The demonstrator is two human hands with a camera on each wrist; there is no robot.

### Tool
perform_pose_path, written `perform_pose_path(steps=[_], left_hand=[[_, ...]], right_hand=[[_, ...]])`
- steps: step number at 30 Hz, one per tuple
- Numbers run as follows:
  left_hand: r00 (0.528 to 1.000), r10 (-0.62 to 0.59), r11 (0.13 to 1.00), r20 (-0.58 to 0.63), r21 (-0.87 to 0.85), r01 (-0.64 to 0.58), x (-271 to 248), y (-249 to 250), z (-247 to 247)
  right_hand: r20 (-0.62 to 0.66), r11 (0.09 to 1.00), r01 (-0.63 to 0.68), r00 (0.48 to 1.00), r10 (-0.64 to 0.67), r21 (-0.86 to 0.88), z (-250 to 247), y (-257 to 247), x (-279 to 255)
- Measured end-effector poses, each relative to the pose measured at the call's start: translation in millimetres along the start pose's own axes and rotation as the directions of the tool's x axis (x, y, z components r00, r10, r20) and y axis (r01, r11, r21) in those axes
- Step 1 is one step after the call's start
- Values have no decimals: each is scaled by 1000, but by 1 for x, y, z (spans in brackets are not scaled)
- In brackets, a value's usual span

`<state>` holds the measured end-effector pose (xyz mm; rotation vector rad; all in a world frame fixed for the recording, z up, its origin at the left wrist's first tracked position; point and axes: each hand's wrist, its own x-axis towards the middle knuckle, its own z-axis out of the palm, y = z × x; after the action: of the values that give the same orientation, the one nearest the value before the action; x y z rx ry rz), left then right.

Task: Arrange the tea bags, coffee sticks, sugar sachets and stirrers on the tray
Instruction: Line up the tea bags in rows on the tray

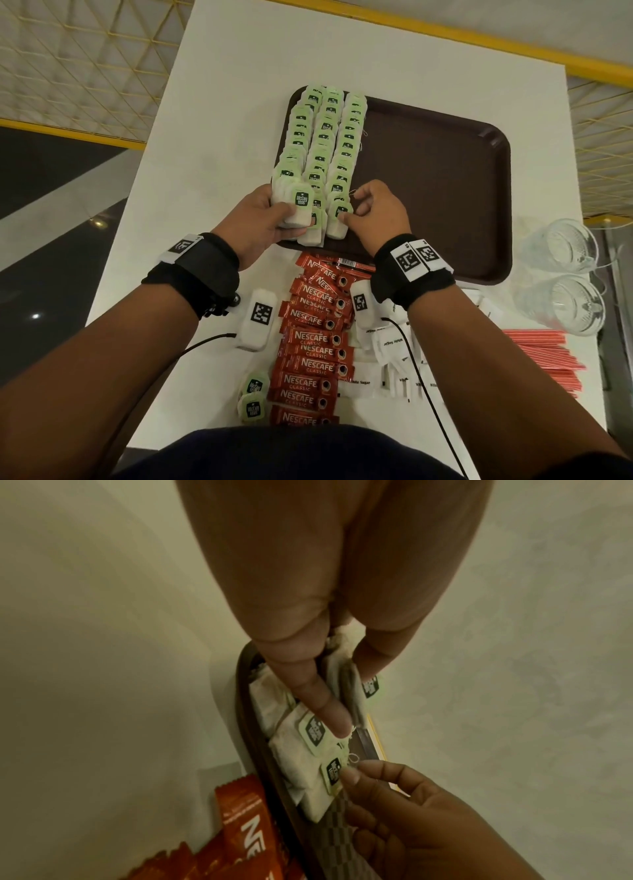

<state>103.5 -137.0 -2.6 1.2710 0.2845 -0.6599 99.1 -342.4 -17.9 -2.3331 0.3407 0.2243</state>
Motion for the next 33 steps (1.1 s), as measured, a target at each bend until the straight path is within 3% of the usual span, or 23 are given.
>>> perform_pose_path(steps=[3, 8, 11, 16, 22, 33], left_hand=[[999, 36, 997, -7, 61, -36, 1, -2, 1], [997, 74, 992, 27, 104, -77, 0, -3, 12], [998, 63, 994, 13, 93, -64, -2, -4, 15], [998, 15, 1000, -55, -7, -16, -5, -2, 6], [999, -11, 999, -50, -38, 10, -10, -2, 2], [997, -6, 999, -80, -41, 3, -14, -1, -9]], right_hand=[[7, 996, 27, 1000, -28, 83, -6, -10, -8], [220, 930, -11, 973, -75, 368, -2, -27, -20], [214, 901, -61, 976, -36, 429, -2, -21, -22], [218, 966, -98, 975, 45, 240, -7, 1, -18], [210, 995, -100, 973, 97, 4, 6, 11, -8], [93, 992, -122, 988, 123, -9, 11, 2, 2]])
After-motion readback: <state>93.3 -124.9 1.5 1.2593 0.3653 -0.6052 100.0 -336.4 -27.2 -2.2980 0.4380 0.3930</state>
